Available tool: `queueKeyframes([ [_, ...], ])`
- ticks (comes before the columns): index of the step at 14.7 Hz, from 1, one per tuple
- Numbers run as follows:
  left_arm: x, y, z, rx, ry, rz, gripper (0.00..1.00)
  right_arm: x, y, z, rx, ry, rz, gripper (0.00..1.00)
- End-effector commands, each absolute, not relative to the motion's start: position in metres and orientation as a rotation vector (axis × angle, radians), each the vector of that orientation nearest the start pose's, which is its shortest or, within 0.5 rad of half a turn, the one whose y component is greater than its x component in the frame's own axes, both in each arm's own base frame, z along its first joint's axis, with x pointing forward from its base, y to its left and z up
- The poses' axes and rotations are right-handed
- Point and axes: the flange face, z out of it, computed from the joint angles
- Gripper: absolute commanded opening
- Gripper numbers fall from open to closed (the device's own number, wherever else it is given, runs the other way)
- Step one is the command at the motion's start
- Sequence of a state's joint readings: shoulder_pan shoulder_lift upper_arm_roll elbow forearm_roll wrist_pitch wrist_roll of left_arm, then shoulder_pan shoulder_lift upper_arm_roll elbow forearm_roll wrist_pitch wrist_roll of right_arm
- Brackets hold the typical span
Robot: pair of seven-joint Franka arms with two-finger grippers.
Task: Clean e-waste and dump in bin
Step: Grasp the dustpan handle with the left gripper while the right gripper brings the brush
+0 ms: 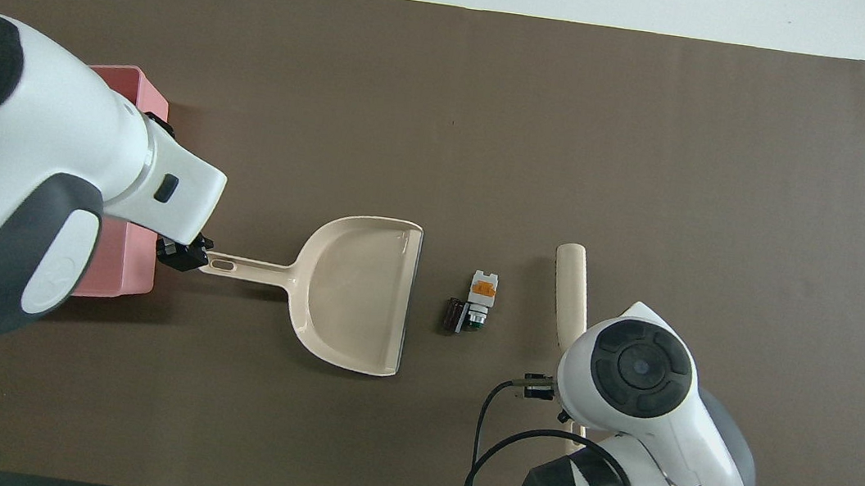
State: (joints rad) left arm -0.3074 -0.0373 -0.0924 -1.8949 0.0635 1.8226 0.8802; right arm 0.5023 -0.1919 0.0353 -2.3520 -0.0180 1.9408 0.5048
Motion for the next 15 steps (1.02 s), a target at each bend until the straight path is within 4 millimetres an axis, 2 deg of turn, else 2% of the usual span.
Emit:
queueKeyframes([
  [1, 0.487, -0.233, 0.443, -2.226, 1.988, 0.148, 0.95, 0.386, 0.231, 0.378, -3.258, -0.01, 0.291, 0.0],
  [2, 0.483, -0.241, 0.419, -2.202, 2.016, 0.184, 0.95, 0.385, 0.232, 0.375, -3.26, 0.0, 0.292, 0.0],
  [4, 0.475, -0.244, 0.391, -2.159, 2.043, 0.21, 0.94, 0.381, 0.241, 0.371, -3.262, 0.002, 0.282, 0.0],
  [9, 0.451, -0.253, 0.347, -2.088, 2.052, 0.251, 0.91, 0.38, 0.241, 0.364, -3.263, -0.009, 0.294, 0.0],
  [11, 0.446, -0.262, 0.339, -2.104, 2.033, 0.264, 0.86, 0.379, 0.244, 0.361, -3.266, -0.022, 0.302, 0.0],
  [15, 0.445, -0.27, 0.343, -2.062, 2.007, 0.252, 0.69, 0.374, 0.253, 0.361, -3.265, -0.072, 0.294, 0.0],
])
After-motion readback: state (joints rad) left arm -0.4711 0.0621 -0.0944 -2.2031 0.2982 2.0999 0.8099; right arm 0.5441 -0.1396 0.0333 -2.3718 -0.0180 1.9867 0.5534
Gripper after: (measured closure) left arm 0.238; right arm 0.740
